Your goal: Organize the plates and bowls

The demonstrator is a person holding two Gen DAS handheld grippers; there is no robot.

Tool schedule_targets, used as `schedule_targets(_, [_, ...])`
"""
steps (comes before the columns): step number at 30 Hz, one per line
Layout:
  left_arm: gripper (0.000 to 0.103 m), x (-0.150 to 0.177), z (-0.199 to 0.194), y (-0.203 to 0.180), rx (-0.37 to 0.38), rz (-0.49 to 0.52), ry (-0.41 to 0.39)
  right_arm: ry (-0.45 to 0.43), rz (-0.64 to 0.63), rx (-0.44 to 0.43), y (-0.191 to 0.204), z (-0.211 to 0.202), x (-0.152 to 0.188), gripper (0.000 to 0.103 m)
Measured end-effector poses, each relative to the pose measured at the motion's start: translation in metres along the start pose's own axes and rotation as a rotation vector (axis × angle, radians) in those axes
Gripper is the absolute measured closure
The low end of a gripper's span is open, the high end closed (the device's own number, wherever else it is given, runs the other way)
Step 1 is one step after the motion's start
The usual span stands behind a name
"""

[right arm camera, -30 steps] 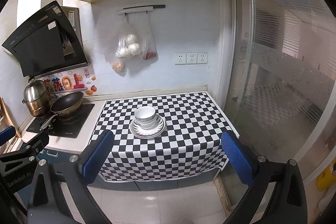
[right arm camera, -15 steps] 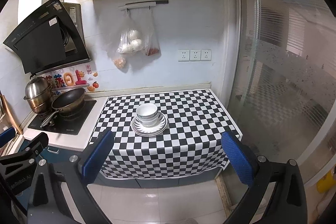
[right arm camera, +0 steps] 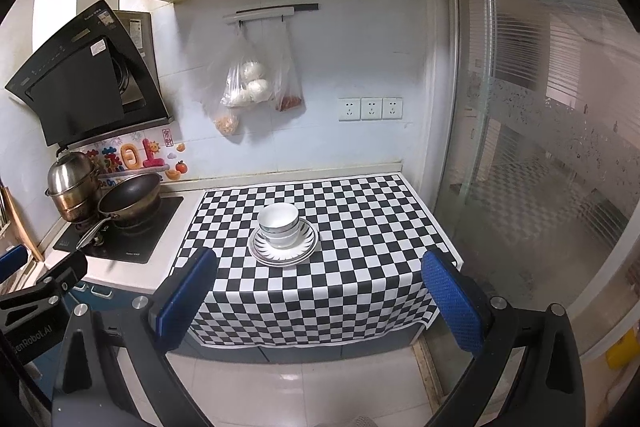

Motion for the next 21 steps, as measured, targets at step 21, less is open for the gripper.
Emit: schedule_targets(21, [0.0, 0.0, 0.003, -0.0008, 0.015, 0.017, 0.018, 0.0, 0.001, 0.012, 0.0048, -0.0016, 0.0058, 0.0])
Point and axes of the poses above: each gripper's, at about its wrist camera, not at the fingertips, and z roughly the way its jaws point, y to its left, x to its underside, the point moved 8 cm from there along z, roughly the way its jaws point, and after that the axes turned 15 degrees about x, right-handed, at the moved point
